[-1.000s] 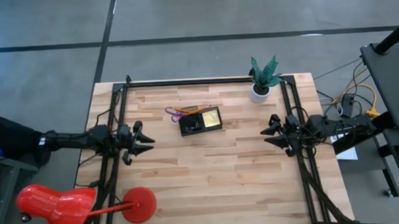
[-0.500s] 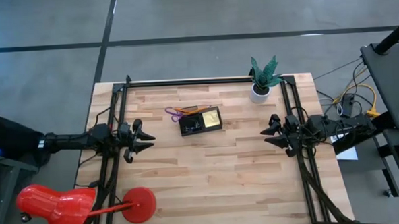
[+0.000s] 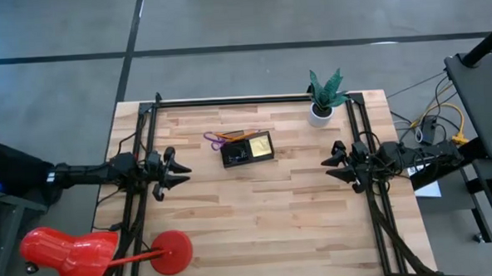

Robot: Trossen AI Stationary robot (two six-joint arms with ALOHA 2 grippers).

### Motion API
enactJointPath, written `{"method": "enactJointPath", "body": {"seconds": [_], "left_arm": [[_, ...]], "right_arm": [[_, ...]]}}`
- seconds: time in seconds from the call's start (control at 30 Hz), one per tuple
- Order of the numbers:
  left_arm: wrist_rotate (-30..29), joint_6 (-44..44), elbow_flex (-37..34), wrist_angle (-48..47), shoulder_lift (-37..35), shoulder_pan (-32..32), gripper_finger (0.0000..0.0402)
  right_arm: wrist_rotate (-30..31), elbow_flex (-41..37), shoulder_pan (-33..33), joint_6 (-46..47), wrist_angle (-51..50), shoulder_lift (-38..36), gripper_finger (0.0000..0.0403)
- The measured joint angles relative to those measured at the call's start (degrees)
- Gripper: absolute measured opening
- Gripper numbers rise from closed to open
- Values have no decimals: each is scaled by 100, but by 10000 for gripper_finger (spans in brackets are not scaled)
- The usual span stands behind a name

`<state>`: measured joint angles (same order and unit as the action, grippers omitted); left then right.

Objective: Pick and place office supplies into organizer
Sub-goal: Return to Home Position

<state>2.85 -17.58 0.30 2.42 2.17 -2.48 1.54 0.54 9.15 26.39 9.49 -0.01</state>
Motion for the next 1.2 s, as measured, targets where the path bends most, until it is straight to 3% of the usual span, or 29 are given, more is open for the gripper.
{"method": "enactJointPath", "body": {"seconds": [0.4, 0.7, 1.2], "left_arm": [[0, 0, -2, 7, 4, 0, 114], [0, 0, -2, 9, 1, -1, 114], [0, 0, -2, 8, 1, -1, 114]], "right_arm": [[9, 0, 146, 0, -4, 0, 169], [7, 0, -412, 1, -5, 0, 169], [-2, 0, -472, 0, -6, 0, 169]]}}
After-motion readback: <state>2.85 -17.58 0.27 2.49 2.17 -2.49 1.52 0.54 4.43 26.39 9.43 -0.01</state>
